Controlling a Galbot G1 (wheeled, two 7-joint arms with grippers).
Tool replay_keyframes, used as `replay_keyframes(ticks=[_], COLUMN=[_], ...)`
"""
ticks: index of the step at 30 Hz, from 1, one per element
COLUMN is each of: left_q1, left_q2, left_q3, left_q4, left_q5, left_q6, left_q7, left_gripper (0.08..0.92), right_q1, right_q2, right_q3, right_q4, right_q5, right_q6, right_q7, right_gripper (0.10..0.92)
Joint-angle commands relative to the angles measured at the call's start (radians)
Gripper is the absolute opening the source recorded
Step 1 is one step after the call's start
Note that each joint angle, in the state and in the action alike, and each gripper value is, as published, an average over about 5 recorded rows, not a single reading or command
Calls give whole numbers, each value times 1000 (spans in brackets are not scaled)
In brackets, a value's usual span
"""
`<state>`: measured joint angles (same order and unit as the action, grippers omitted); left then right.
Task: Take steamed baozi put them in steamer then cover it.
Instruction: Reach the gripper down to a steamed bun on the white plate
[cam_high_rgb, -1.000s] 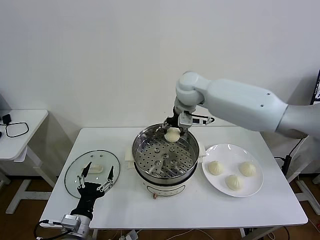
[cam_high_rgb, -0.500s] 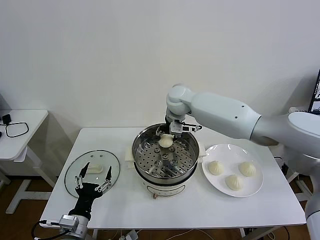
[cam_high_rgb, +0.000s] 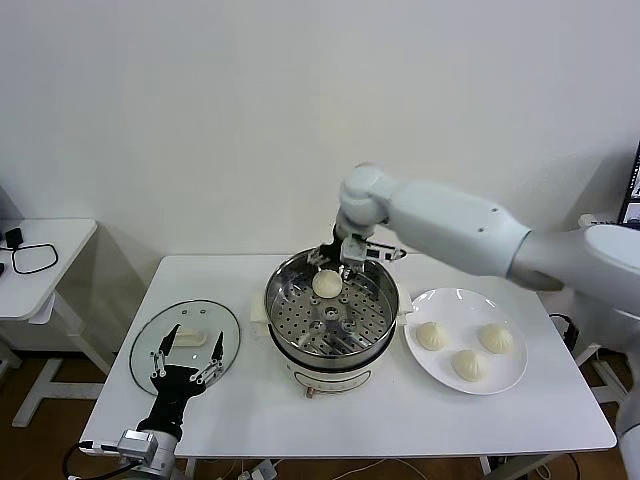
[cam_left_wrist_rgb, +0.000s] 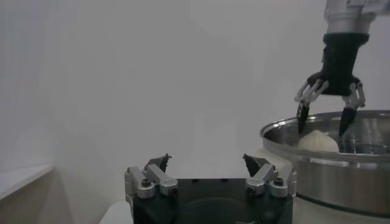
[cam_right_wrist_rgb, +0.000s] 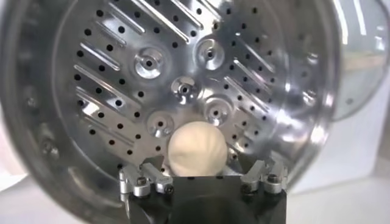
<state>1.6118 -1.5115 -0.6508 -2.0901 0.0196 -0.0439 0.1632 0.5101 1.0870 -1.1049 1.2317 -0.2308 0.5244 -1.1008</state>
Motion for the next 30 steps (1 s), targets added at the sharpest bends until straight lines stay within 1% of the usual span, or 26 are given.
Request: replay_keyframes(ticks=[1,4,6,9,12,19,24,30], left_q1=[3,8,9,9,8,9,11,8], left_q2=[-1,0,1,2,2,-1,0,-2], left_q3=[10,16,17,23,32,52,56,57], left_q4=[-22,-30,-31,-32,-36,-47,-46,-32], left_q5=[1,3,4,5,6,6,6,7], left_q6=[2,3,3,3,4,6,5,3], left_q7=[-2,-4,-4,-5,-6,-10,-11,-11], left_gripper=[823,823,823,823,823,823,823,823], right_q1=[139,167,152,110,53,-207,-355,-456], right_q2=[-222,-360,-431,-498,-535,-527,-472,-402], right_q3=[-23,-58,-57,-49,-43,106,209,268], right_q4=[142,206,226,219,201,138,54,-30], right_q5=[223,307,343,376,389,371,321,253], right_q6=[-194,-426,-548,-658,-736,-828,-830,-815], right_q7=[-89,-117,-139,-175,-196,-165,-120,-68], right_gripper=[823,823,823,823,823,823,823,823])
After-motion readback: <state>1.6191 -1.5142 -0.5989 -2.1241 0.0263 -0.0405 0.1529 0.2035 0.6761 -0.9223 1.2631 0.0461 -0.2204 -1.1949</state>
